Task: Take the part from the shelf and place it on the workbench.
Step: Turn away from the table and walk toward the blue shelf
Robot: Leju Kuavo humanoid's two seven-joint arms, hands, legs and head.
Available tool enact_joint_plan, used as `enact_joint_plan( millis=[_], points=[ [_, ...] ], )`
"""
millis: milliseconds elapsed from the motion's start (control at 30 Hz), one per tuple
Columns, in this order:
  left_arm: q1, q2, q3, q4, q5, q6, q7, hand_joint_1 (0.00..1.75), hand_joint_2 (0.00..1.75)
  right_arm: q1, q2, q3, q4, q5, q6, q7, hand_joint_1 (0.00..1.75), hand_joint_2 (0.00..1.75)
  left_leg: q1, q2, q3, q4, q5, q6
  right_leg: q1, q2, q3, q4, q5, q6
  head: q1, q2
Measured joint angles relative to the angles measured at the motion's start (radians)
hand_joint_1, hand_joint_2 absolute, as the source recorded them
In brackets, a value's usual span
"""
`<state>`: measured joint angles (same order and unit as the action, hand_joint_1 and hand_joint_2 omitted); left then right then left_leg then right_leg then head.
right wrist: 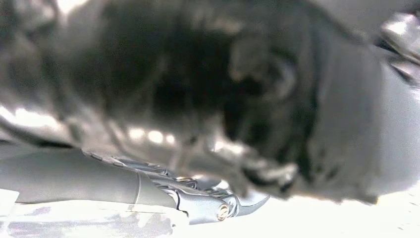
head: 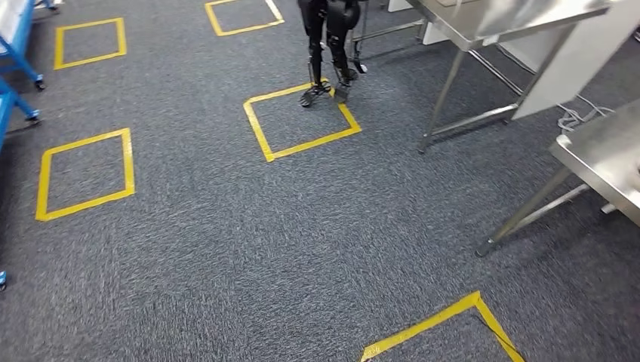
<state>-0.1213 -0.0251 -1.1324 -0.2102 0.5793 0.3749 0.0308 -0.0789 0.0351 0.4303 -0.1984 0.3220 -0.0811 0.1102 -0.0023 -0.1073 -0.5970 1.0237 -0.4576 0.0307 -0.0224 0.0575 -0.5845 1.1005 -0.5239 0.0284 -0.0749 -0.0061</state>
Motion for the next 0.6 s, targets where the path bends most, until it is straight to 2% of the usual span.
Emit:
enact_joint_plan(
  millis=[33,67,100,133,167,200,233,267,300,333,367,400,433,467,500,533,567,600],
  points=[
    [0.000,-0.009,0.000,0.001,-0.001,0.003,-0.001,0.00,0.00,-0.002,0.000,0.002,0.000,-0.008,0.002,-0.004,0.00,0.00,0.000,-0.011,-0.004,0.005,-0.002,-0.004,-0.002,0.023,0.014,-0.036,0.010,-0.003,0.002,0.000],
    [0.000,-0.014,0.000,0.001,-0.001,0.001,-0.003,0.00,0.00,-0.003,0.000,0.003,0.000,-0.016,0.004,-0.009,0.00,0.00,0.001,-0.022,-0.009,0.008,-0.002,-0.009,-0.003,0.037,0.019,-0.049,0.008,-0.007,0.003,0.000],
    [0.000,-0.018,0.000,0.003,-0.002,-0.001,-0.005,0.00,0.00,-0.003,0.000,0.005,0.000,-0.021,0.005,-0.013,0.00,0.00,0.000,-0.035,-0.012,0.008,0.000,-0.014,-0.002,0.034,0.020,-0.052,0.006,-0.011,0.003,0.000],
    [0.001,-0.022,0.000,0.004,-0.005,-0.003,-0.005,0.00,0.00,-0.003,0.000,0.006,0.000,-0.026,0.004,-0.017,0.00,0.00,0.001,-0.049,-0.014,0.003,0.003,-0.020,-0.003,0.020,0.023,-0.052,0.007,-0.016,0.003,0.000],
    [0.002,-0.025,0.000,0.006,-0.009,-0.004,-0.004,0.00,0.00,-0.003,-0.001,0.008,0.000,-0.029,0.001,-0.018,0.00,0.00,0.000,-0.048,-0.017,0.004,0.003,-0.025,-0.004,0.006,0.028,-0.056,0.008,-0.022,0.003,0.000],
    [0.002,-0.026,0.000,0.008,-0.011,-0.004,-0.003,0.00,0.00,-0.003,-0.002,0.008,0.000,-0.031,-0.002,-0.018,0.00,0.00,-0.003,-0.029,-0.023,0.014,-0.003,-0.030,-0.006,-0.008,0.032,-0.060,0.011,-0.028,0.000,0.000],
    [0.001,-0.027,0.000,0.010,-0.016,-0.005,0.000,0.00,0.00,-0.004,-0.003,0.009,0.000,-0.035,-0.007,-0.019,0.00,0.00,-0.006,-0.002,-0.036,0.041,-0.019,-0.034,-0.009,-0.022,0.037,-0.064,0.013,-0.034,-0.003,0.000],
    [0.000,-0.028,0.000,0.011,-0.025,-0.005,0.002,0.00,0.00,-0.003,-0.004,0.009,0.000,-0.038,-0.012,-0.019,0.00,0.00,-0.007,0.033,-0.058,0.089,-0.044,-0.039,-0.009,-0.036,0.040,-0.066,0.013,-0.038,-0.006,0.000],
    [-0.002,-0.028,0.000,0.013,-0.038,-0.005,0.002,0.00,0.00,-0.002,-0.005,0.009,0.000,-0.043,-0.018,-0.020,0.00,0.00,-0.008,0.056,-0.088,0.152,-0.074,-0.043,-0.007,-0.052,0.042,-0.066,0.012,-0.041,-0.009,0.000],
    [-0.004,-0.028,0.000,0.014,-0.054,-0.005,0.000,0.00,0.00,0.000,-0.006,0.009,0.000,-0.051,-0.022,-0.024,0.00,0.00,-0.008,0.066,-0.119,0.216,-0.099,-0.046,-0.005,-0.068,0.043,-0.066,0.009,-0.043,-0.009,0.000],
    [-0.005,-0.028,-0.001,0.014,-0.069,-0.005,-0.004,0.00,0.00,0.002,-0.007,0.009,0.000,-0.061,-0.024,-0.030,0.00,0.00,-0.008,0.069,-0.140,0.261,-0.110,-0.047,-0.004,-0.084,0.045,-0.066,0.007,-0.044,-0.009,0.000],
    [-0.005,-0.028,-0.001,0.015,-0.079,-0.006,-0.006,0.00,0.00,0.003,-0.008,0.009,0.001,-0.073,-0.025,-0.036,0.00,0.00,-0.008,0.071,-0.145,0.272,-0.103,-0.047,-0.003,-0.098,0.048,-0.066,0.004,-0.044,-0.009,0.000],
    [-0.005,-0.028,-0.001,0.016,-0.082,-0.008,-0.006,0.00,0.00,0.003,-0.009,0.009,0.001,-0.086,-0.026,-0.041,0.00,0.00,-0.008,0.074,-0.130,0.242,-0.078,-0.046,-0.003,-0.110,0.051,-0.066,0.001,-0.043,-0.009,0.000],
    [-0.004,-0.028,-0.002,0.016,-0.081,-0.012,-0.004,0.00,0.00,0.002,-0.009,0.009,0.001,-0.096,-0.026,-0.044,0.00,0.00,-0.008,0.085,-0.100,0.183,-0.043,-0.043,-0.003,-0.120,0.055,-0.066,-0.003,-0.041,-0.010,0.000],
    [-0.003,-0.028,-0.002,0.017,-0.079,-0.019,0.001,0.00,0.00,0.001,-0.009,0.009,0.001,-0.105,-0.029,-0.045,0.00,0.00,-0.011,0.109,-0.068,0.118,-0.017,-0.040,-0.001,-0.128,0.059,-0.067,-0.007,-0.039,-0.010,0.000],
    [-0.002,-0.027,-0.002,0.018,-0.080,-0.027,0.006,0.00,0.00,0.001,-0.009,0.009,0.001,-0.110,-0.032,-0.046,0.00,0.00,-0.016,0.132,-0.040,0.061,0.000,-0.034,0.002,-0.136,0.062,-0.066,-0.011,-0.035,-0.010,0.000],
    [-0.001,-0.025,-0.002,0.019,-0.083,-0.036,0.010,0.00,0.00,0.001,-0.009,0.009,0.001,-0.114,-0.035,-0.045,0.00,0.00,-0.020,0.151,-0.024,0.027,0.006,-0.026,0.006,-0.144,0.064,-0.066,-0.014,-0.030,-0.009,0.000],
    [-0.001,-0.025,-0.002,0.019,-0.088,-0.044,0.012,0.00,0.00,0.001,-0.009,0.009,0.001,-0.118,-0.038,-0.045,0.00,0.00,-0.024,0.159,-0.019,0.013,0.002,-0.019,0.010,-0.153,0.066,-0.068,-0.017,-0.026,-0.008,0.000]
  ],
)
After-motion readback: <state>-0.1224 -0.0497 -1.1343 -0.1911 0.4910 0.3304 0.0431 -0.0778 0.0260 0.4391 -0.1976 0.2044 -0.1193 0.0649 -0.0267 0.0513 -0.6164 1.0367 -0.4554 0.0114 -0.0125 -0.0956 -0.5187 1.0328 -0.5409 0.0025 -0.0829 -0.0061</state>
